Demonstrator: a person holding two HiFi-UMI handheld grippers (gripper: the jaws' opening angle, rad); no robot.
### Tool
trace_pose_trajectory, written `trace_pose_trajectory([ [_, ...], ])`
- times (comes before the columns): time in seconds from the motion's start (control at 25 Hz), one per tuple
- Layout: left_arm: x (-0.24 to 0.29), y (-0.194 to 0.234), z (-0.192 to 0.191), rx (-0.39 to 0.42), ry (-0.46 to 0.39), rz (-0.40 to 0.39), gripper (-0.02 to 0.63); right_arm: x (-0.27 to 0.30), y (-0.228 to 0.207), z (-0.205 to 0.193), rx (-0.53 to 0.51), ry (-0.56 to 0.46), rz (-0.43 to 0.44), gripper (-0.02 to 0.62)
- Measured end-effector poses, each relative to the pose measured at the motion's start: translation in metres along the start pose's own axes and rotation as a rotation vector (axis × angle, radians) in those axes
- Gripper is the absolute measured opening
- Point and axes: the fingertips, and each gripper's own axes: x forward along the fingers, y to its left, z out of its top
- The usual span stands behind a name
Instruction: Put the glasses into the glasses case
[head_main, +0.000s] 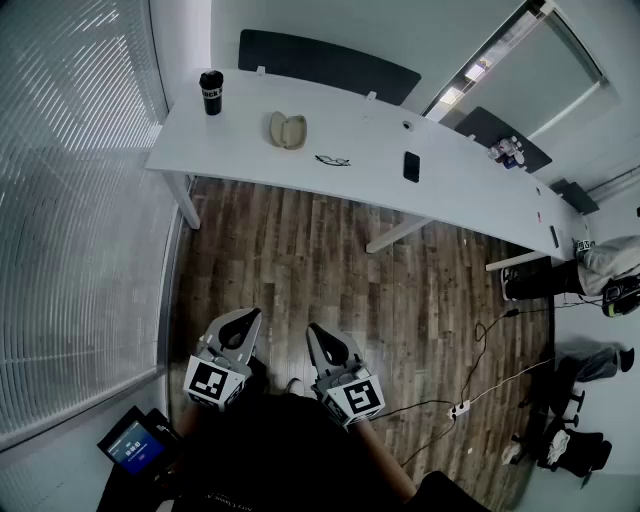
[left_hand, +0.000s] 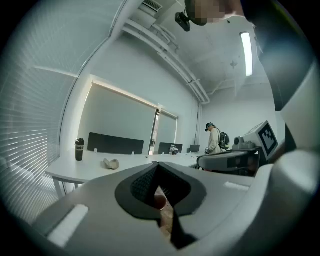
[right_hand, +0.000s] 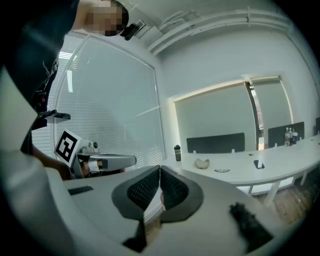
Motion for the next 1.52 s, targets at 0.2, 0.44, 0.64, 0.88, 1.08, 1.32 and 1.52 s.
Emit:
trace_pose_trajectory([
  [0.2,0.001,-0.001,0.005,0.035,0.004,-0.025,0.003,0.006,0.000,0.006,-0.011,0.041,0.003,0.008],
  [0.44,0.000,0.049,0.014,-0.026,0.019,-0.042,0.003,0.060,0.014,0.004,-0.016,0.063,0.008,0.008],
  [0.64,-0.005,0.081,0.000,0.024,0.016,-0.059,0.003,0.101,0.024,0.002,-0.018,0.064,0.033,0.008],
  [0.88,0.003,0.084,-0.007,0.015,0.077,-0.082,0.003,0.119,0.015,0.006,-0.012,0.052,0.049,0.008],
  [1.08,0.031,0.079,0.001,0.084,0.101,-0.124,0.003,0.124,-0.010,0.014,0.023,0.014,0.033,0.008],
  [1.32,0.070,0.073,0.024,0.074,0.059,-0.111,0.005,0.122,-0.058,0.024,0.116,-0.032,-0.014,0.006],
  [1.52,0.105,0.064,0.023,0.079,0.082,-0.103,0.005,0.109,-0.103,0.017,0.089,-0.013,-0.061,0.006],
])
